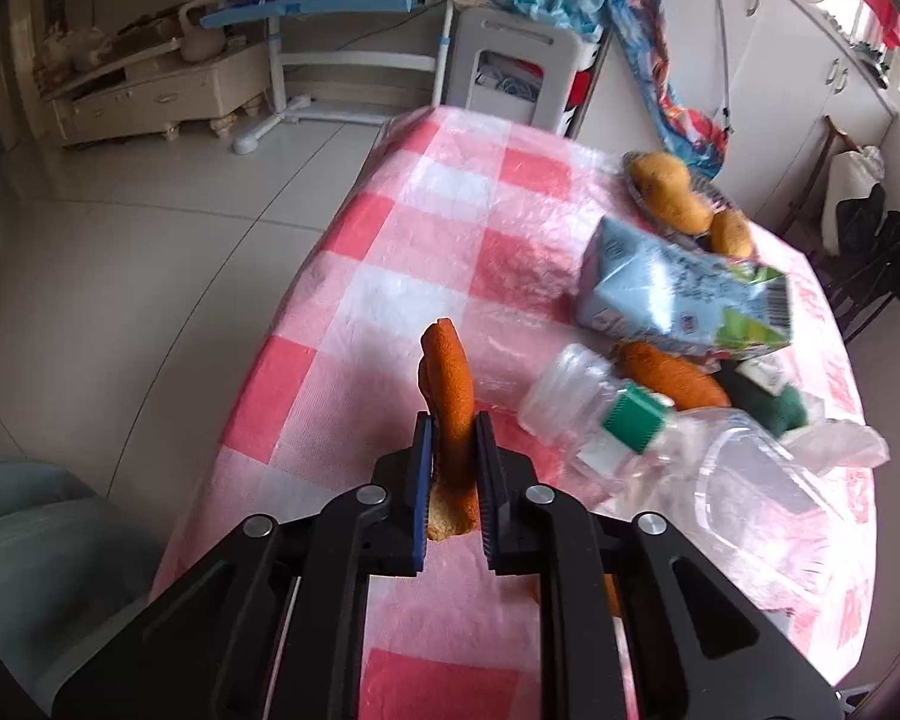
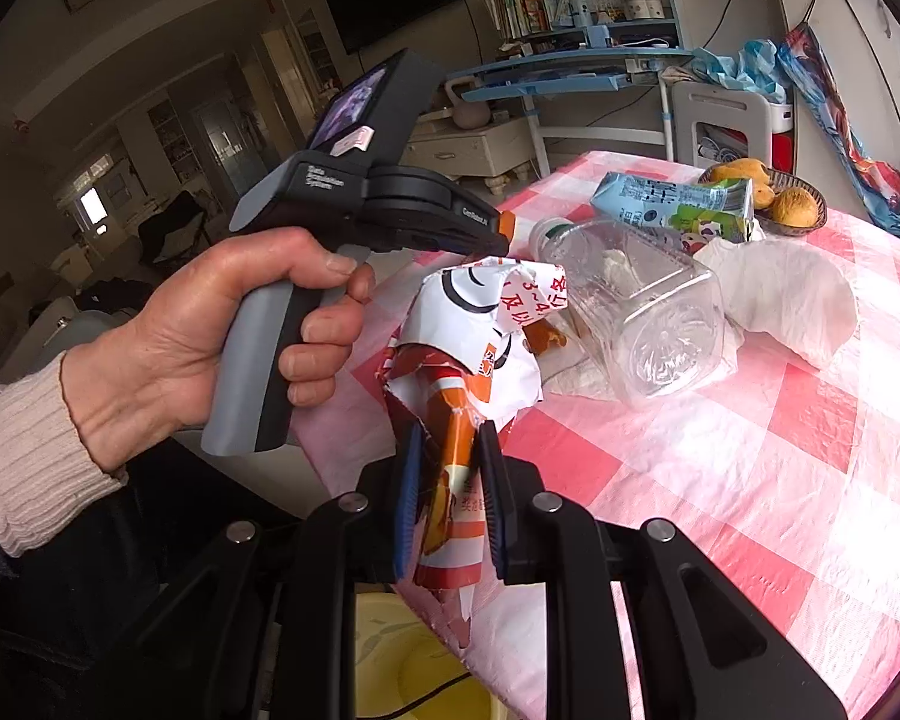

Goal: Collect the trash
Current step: 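Carry both items over the yellow bucket while right tool opens to drop the bag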

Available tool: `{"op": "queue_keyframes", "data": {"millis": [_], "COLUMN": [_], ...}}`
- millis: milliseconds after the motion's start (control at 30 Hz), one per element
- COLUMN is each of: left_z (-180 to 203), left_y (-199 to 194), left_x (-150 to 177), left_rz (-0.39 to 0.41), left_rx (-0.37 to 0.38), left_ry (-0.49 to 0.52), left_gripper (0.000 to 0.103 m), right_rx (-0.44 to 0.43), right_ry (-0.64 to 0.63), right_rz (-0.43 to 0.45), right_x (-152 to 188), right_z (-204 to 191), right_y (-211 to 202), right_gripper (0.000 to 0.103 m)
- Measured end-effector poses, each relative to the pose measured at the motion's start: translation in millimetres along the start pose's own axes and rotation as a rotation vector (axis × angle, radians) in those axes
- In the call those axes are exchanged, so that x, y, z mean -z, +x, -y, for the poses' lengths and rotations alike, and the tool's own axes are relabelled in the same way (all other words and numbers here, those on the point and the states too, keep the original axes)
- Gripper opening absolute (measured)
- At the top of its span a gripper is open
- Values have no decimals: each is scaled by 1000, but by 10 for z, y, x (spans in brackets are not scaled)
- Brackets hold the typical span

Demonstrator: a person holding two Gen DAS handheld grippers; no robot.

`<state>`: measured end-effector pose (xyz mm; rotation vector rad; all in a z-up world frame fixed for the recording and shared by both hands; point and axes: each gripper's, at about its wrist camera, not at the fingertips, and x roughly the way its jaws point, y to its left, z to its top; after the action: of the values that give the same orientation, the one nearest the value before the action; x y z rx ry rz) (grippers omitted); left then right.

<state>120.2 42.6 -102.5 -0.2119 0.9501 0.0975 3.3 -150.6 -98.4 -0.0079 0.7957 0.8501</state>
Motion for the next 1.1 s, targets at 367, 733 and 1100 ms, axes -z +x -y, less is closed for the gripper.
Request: {"op": "queue_keyframes", "data": {"millis": [367,733,1100], "left_z": [55,63,135], "left_y": [-873,-1260,-1321], "left_x": [614,1555,2356], "left_rz": [55,-57,-285], "left_rx": [29,63,134], "left_ry": [124,232,272], "left_gripper": [13,13,14], "right_rx": [-254,-285,-40], "right_ry": [-141,-326,-232], "right_rz": [-139,-411,-293], "right_x": [112,748,712], "right_z": [-361,-1059,-818], "right_y": [-206,39,-178], "right_gripper": [20,24,59]}}
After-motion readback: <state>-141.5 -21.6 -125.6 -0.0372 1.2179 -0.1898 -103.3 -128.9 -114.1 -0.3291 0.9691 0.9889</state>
